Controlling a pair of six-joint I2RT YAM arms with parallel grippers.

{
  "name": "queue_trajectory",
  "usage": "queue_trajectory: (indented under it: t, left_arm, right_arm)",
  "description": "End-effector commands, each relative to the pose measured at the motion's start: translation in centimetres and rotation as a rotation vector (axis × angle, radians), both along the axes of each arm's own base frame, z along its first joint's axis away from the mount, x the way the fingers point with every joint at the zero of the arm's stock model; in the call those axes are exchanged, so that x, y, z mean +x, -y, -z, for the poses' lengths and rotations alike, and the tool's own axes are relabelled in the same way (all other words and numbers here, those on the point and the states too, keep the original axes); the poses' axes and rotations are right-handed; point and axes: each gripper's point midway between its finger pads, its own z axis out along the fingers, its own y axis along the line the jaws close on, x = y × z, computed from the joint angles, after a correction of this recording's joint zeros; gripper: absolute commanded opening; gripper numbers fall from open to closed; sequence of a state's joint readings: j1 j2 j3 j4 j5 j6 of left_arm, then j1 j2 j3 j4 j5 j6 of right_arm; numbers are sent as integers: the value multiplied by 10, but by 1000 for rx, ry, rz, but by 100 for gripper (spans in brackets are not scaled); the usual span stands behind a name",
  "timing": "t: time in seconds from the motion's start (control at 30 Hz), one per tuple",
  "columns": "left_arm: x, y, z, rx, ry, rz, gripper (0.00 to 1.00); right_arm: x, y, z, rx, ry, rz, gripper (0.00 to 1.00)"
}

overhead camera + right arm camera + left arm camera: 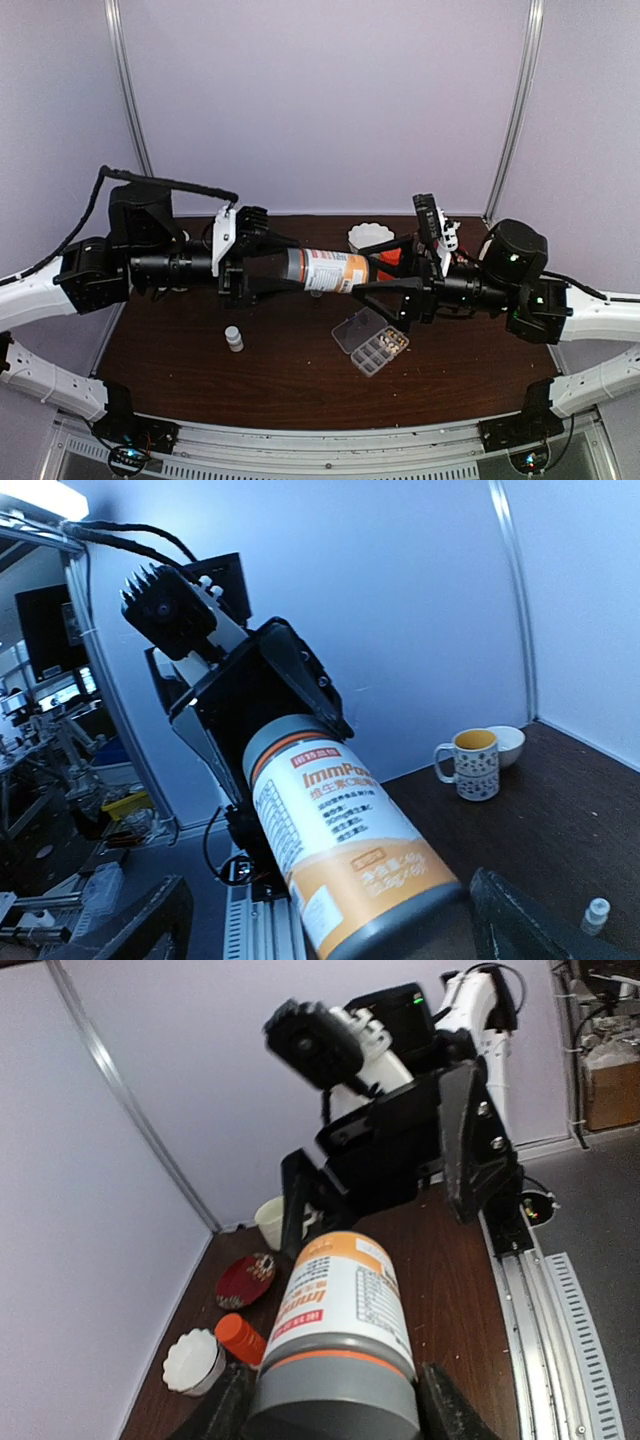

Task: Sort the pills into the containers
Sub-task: Place the pill bottle at the center of the board.

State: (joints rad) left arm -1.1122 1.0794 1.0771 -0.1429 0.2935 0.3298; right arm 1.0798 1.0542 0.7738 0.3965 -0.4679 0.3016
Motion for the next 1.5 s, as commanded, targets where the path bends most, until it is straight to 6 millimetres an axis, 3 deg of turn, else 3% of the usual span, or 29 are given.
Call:
queue_trajectory:
  t: [0.0, 0.17, 0.33, 0.47, 0.53, 0.73, 0.8, 0.87, 0.97, 1.03, 1.1, 1.27, 1.47]
  left_arm:
    - [67, -35, 21, 106, -230, -463, 0]
    - [100, -72, 85, 301, -566, -736, 0]
    - [129, -91, 142, 462, -805, -898, 0]
    - [161, -102, 173, 510, -863, -1012, 0]
    - [176, -106, 193, 555, -886, -1059, 0]
    - [201, -105, 233, 691, -946, -1108, 0]
    - [207, -107, 236, 703, -930, -1134, 3]
    - [213, -108, 236, 695, -911, -1165, 17]
    - [218, -109, 238, 681, -908, -1192, 50]
    - [219, -106, 240, 681, -921, -1189, 78]
    - [218, -104, 239, 677, -933, -1183, 96]
    - [221, -104, 218, 637, -914, -1191, 98]
    - [213, -108, 178, 506, -880, -1155, 97]
  right_arm:
    - [43, 33, 21, -140, 10, 304, 100]
    - [69, 64, 49, -267, -65, 511, 100]
    - [90, 80, 79, -429, -208, 638, 100]
    - [102, 90, 99, -508, -247, 732, 100]
    - [99, 86, 110, -517, -248, 674, 100]
    - [105, 92, 133, -545, -292, 693, 100]
    - [109, 97, 136, -556, -291, 728, 100]
    - [114, 104, 137, -561, -289, 775, 100]
    - [121, 115, 139, -561, -295, 854, 100]
    - [129, 125, 138, -559, -290, 920, 100]
    - [135, 129, 139, -567, -267, 931, 100]
    - [160, 137, 155, -667, -400, 930, 100]
    - [187, 129, 163, -751, -418, 956, 99]
